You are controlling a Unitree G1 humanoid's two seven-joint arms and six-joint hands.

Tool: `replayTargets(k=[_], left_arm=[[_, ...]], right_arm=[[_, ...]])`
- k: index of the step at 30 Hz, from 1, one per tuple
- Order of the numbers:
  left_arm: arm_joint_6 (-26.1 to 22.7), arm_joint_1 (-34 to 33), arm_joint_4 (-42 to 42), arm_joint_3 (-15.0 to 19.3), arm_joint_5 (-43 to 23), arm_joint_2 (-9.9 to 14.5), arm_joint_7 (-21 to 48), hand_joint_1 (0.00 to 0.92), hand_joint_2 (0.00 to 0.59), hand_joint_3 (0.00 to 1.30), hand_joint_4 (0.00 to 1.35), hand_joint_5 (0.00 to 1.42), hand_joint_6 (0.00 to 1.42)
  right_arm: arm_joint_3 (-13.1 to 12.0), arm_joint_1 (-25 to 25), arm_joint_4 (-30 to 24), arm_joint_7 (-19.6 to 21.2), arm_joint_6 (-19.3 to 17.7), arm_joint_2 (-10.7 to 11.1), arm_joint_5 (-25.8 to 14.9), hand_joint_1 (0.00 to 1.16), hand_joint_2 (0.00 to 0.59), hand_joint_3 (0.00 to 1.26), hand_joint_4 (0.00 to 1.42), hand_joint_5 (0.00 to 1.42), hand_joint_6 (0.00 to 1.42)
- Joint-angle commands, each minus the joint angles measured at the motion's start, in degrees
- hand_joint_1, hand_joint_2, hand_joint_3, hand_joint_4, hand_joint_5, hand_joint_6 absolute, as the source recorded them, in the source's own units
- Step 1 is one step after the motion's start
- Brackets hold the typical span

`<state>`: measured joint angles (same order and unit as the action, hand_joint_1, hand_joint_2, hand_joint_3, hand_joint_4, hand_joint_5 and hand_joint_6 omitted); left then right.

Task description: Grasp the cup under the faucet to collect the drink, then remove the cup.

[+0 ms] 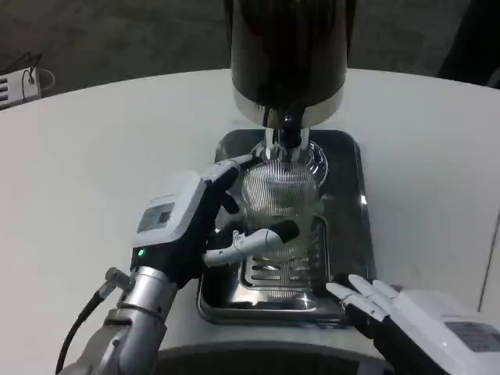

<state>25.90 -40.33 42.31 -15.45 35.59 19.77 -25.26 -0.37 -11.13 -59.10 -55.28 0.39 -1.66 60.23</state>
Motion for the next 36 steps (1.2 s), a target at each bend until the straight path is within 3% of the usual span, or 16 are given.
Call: replayTargets(k=[1, 6, 12, 15, 17, 21, 26, 36], left_arm=[[0.46, 1.43, -1.07, 0.84, -1.29, 1.40, 1.41, 0.037, 0.009, 0.21, 0.16, 0.49, 0.89], [1.52, 3.96, -4.61, 2.34, -4.15, 2.61, 4.46, 0.015, 0.011, 0.18, 0.13, 0.43, 0.82], [2.87, 12.33, -15.65, 7.58, -10.31, 4.71, 8.37, 0.000, 0.021, 0.20, 0.17, 0.37, 0.74], [3.75, 17.74, -23.12, 11.14, -16.04, 5.55, 12.35, 0.000, 0.022, 0.21, 0.19, 0.34, 0.65], [3.49, 19.70, -26.61, 12.79, -18.66, 5.54, 14.58, 0.000, 0.024, 0.23, 0.20, 0.30, 0.51], [2.83, 22.13, -35.07, 15.84, -26.38, 5.77, 20.87, 0.000, 0.033, 0.24, 0.22, 0.30, 0.44], [2.00, 20.23, -40.59, 16.35, -34.33, 6.66, 30.93, 0.000, 0.064, 0.36, 0.37, 0.41, 0.50], [-0.98, 14.21, -44.20, 17.66, -40.38, 6.18, 41.00, 0.002, 0.066, 0.36, 0.38, 0.46, 0.53]], right_arm=[[1.03, 0.27, -0.90, -0.72, 1.17, 0.02, 0.59, 0.53, 0.454, 0.10, 0.00, 0.00, 0.00], [1.69, 0.30, -0.90, -0.67, 1.80, 0.32, 0.90, 0.53, 0.454, 0.10, 0.00, 0.00, 0.00], [1.84, 0.60, -0.90, 0.29, 1.55, 0.63, 1.02, 0.53, 0.454, 0.11, 0.00, 0.00, 0.00], [1.76, 0.88, -0.90, 0.27, 1.69, 0.74, 1.04, 0.52, 0.454, 0.12, 0.00, 0.00, 0.00], [1.72, 1.07, -0.90, 0.18, 1.83, 0.86, 1.07, 0.52, 0.454, 0.12, 0.00, 0.00, 0.00], [2.01, 1.54, -0.90, -0.17, 2.51, 1.18, 1.31, 0.52, 0.454, 0.12, 0.00, 0.00, 0.00], [3.53, 2.42, -0.72, 0.52, 4.32, 1.19, 1.75, 0.52, 0.454, 0.13, 0.00, 0.00, 0.00], [6.04, 5.73, -0.09, 1.59, 6.00, 1.23, 5.76, 0.52, 0.454, 0.13, 0.00, 0.00, 0.00]])
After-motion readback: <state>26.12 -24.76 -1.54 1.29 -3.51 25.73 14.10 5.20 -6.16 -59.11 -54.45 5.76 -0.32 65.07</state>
